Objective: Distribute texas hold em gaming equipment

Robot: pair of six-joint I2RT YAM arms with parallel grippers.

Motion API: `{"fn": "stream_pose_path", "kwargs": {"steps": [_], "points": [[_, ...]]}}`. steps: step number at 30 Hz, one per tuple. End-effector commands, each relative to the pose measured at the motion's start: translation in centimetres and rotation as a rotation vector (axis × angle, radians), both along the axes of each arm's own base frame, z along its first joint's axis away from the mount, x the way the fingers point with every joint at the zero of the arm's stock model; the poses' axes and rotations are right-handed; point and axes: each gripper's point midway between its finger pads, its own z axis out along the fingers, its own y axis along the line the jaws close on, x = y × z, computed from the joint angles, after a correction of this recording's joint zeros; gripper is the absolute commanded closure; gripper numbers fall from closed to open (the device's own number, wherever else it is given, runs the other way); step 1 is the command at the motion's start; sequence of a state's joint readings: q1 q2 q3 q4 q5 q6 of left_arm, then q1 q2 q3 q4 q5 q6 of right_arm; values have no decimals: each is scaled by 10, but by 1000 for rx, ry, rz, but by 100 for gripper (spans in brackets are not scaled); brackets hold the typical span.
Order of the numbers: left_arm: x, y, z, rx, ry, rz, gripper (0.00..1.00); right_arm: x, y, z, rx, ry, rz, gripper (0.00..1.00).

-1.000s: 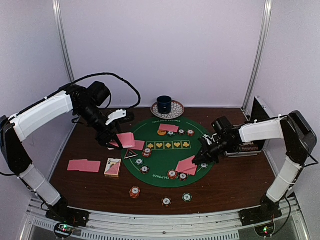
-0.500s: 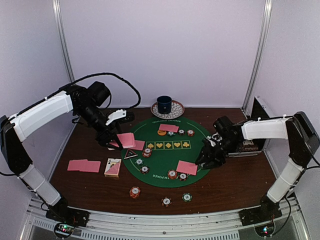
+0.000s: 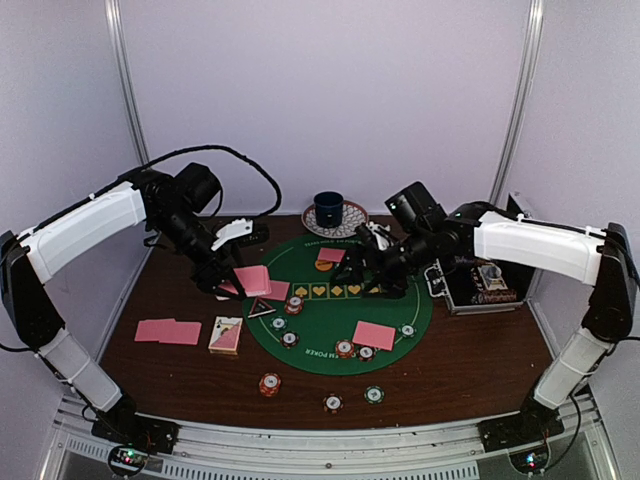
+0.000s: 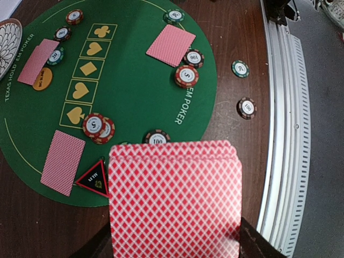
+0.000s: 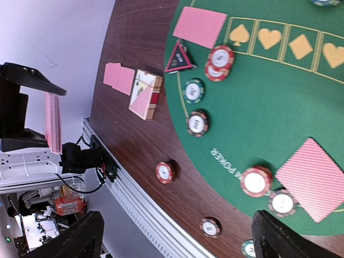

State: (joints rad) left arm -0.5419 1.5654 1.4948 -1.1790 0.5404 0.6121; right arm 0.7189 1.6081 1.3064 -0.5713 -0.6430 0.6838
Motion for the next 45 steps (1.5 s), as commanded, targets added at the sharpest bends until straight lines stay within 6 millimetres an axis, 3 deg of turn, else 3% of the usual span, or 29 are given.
{"fn": "stream_pose_path", "kwargs": {"steps": [1,5,13,15,17,19,20,24,32,45], "points": [[1,-4,13,-50,-28,-16,100,10,52,20,55,-81,-60,0],[1,-3,14,-45,-38,-14,100,14,66,20,35,-136,-141,1],[-1,0,16,-44,-51,-16,100,-5,59,45,133,-155,-263,1],[0,-1,16,-47,-48,-16,100,-6,67,57,312,-144,-254,0],[1,-2,16,-50,-45,-17,100,-5,73,50,378,-76,-226,0],[1,-3,17,-52,-45,-18,100,-4,86,42,323,-49,-155,0],[1,-3,17,-53,-45,-18,100,-1,92,54,292,-79,-124,0],[0,-2,16,-52,-42,-16,100,3,103,68,264,-149,-58,0],[1,-3,17,-53,-43,-14,100,-9,144,57,355,-36,114,7],[1,-4,18,-61,-38,-14,100,-16,175,45,406,44,208,9]]}}
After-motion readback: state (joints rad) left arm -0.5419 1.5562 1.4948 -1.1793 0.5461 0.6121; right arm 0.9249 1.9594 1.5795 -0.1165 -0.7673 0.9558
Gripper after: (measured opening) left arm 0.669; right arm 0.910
